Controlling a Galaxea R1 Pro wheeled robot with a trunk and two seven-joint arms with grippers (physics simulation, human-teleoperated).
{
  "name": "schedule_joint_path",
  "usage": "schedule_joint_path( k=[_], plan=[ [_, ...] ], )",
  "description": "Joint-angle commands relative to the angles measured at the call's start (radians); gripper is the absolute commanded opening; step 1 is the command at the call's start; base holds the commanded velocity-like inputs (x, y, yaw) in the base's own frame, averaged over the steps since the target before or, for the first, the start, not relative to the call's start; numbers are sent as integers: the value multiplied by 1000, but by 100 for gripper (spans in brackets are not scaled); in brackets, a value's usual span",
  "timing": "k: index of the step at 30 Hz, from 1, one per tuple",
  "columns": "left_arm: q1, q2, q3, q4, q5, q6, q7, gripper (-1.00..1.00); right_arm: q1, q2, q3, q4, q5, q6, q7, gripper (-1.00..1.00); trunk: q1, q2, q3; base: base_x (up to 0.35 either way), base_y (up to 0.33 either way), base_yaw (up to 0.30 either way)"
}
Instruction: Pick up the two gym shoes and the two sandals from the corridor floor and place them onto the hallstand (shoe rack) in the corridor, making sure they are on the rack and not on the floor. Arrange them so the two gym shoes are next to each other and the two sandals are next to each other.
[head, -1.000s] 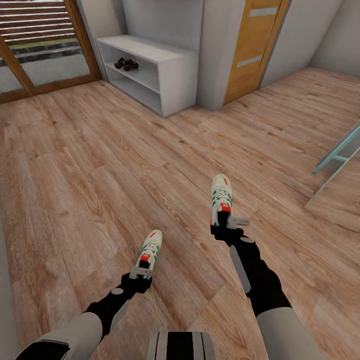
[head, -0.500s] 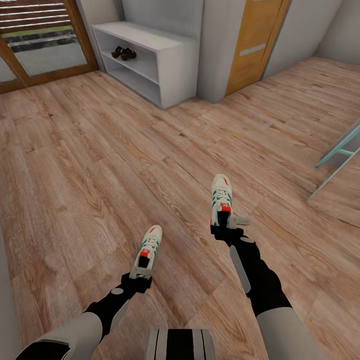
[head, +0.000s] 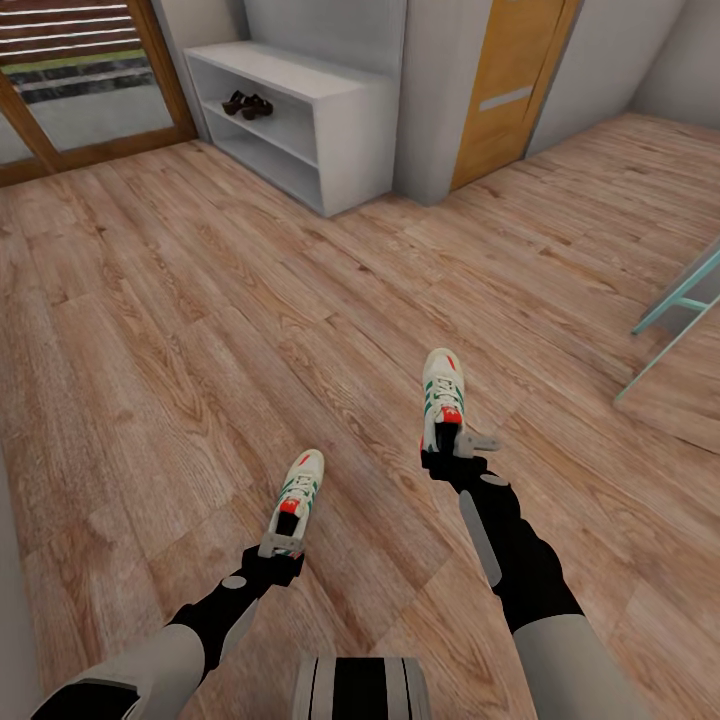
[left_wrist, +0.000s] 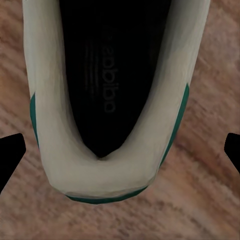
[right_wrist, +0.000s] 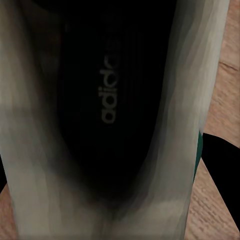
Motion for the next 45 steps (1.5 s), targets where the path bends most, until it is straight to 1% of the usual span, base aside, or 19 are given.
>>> schedule_joint_path(
  k=[1,21,24,41,45],
  plan=[
    [-1,0,-2,1,-7,-4,1,100,0,0,2,-1,-11,3,-9,-100,0,0,-1,0,0,0],
    [-1,0,0,1,-6,-4,1,100,0,0,2,-1,-11,3,-9,-100,0,0,-1,0,0,0],
    [-1,0,0,0,-6,-4,1,100,0,0,2,-1,-11,3,-9,-100,1,-1,-12,0,0,0],
    [-1,2,1,-1,-6,-5,2,100,0,0,2,-1,-11,3,-9,-100,1,-1,-12,0,0,0],
    [-1,2,1,-1,-6,-5,2,100,0,0,2,-1,-11,3,-9,-100,1,-1,-12,97,30,0]
  ],
)
